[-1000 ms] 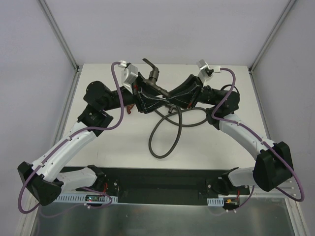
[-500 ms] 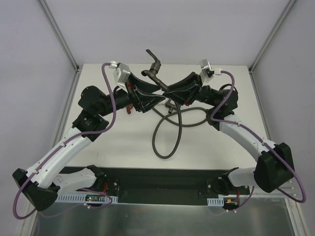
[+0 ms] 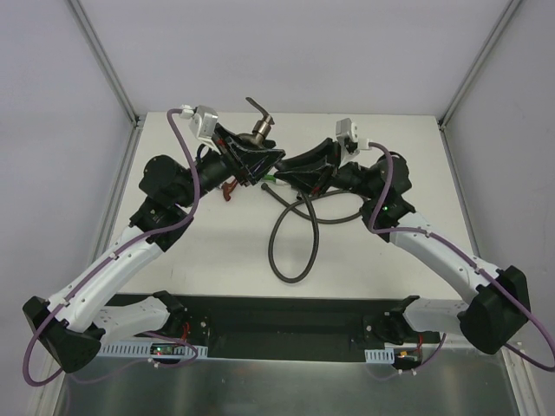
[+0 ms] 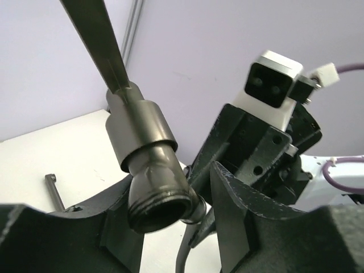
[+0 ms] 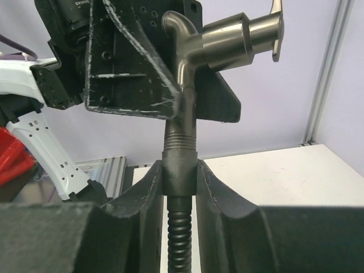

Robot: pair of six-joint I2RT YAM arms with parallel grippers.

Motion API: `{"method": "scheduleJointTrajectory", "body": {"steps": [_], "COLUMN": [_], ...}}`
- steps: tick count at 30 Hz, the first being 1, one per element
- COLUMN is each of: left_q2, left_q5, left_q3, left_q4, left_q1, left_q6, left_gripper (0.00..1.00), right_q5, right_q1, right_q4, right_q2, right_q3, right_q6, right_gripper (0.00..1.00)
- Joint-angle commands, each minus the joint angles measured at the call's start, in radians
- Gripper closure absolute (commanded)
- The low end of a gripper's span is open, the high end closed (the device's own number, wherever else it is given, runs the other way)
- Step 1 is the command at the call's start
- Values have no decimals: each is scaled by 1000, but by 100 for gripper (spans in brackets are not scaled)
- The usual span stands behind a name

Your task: Install the water faucets

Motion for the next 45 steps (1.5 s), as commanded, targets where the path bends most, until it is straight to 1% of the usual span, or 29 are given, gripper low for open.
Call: {"method": "scheduleJointTrajectory", "body": {"steps": [1,3,5,6,7,8,9,10,12,14,15,16,17,18,19,21,22,23,27,29,31,32,37,41,44,45], "left_q2": [-29,-31,-32,-32,-31,-31,-31,-31,-34,-42,-45,-46,-49,-49,-49,-46,-43,-37,-22,-11,4,9,35,43,34,31], "left_q5": [-62,-62,-62,-56,-50,-40,-33,-27,2,25,51,69,83,101,147,198,242,264,388,449,491,540,594,648,553,519], "left_q3": [-11,-14,-19,-21,-24,-27,-31,-40,-51,-65,-68,-71,-71,-67,-61,-48,-33,-24,16,50,76,81,84,64,45,47], "left_q4": [84,86,86,87,90,101,108,121,157,179,197,204,205,207,207,198,188,176,139,93,76,84,112,199,175,106], "left_q1": [-7,-7,-7,-7,-7,-7,-6,-7,-7,-7,-6,-6,-6,-4,-3,5,8,17,33,37,50,53,73,88,94,94], "left_q6": [-46,-51,-53,-53,-51,-53,-54,-56,-51,-43,-39,-34,-30,-28,-26,-25,-25,-22,-7,16,27,30,18,-8,21,38], "left_gripper": [58,60,66,73,86,93,98,100,100,100,100,100,100,100,100,100,100,100,100,100,100,100,100,100,100,100], "right_q5": [113,145,163,165,163,162,150,143,117,73,56,35,-3,-22,-40,-94,-108,-126,-139,-151,-153,-156,-162,-173,-176,-176], "right_q1": [37,50,57,59,59,59,56,56,51,28,18,4,-25,-38,-51,-85,-93,-104,-107,-107,-108,-107,-107,-107,-108,-108], "right_q4": [-84,-98,-115,-115,-112,-109,-106,-91,-74,10,55,154,210,271,402,532,639,673,672,671,672,671,672,672,672,672], "right_q2": [-74,-85,-91,-93,-93,-93,-93,-90,-81,-67,-61,-52,-29,-15,4,74,99,138,146,146,146,146,151,156,159,157], "right_q3": [7,-1,-2,-2,-1,-1,2,5,13,9,5,4,5,7,24,60,80,119,136,143,153,154,162,168,168,167], "right_q6": [-207,-230,-252,-247,-243,-224,-210,-195,-138,-50,46,97,151,278,343,493,626,674,704,721,728,731,742,751,747,742], "right_gripper": [98,98,99,98,98,98,98,98,98,98,98,98,98,98,98,98,98,98,98,98,98,98,98,98,82,73]}}
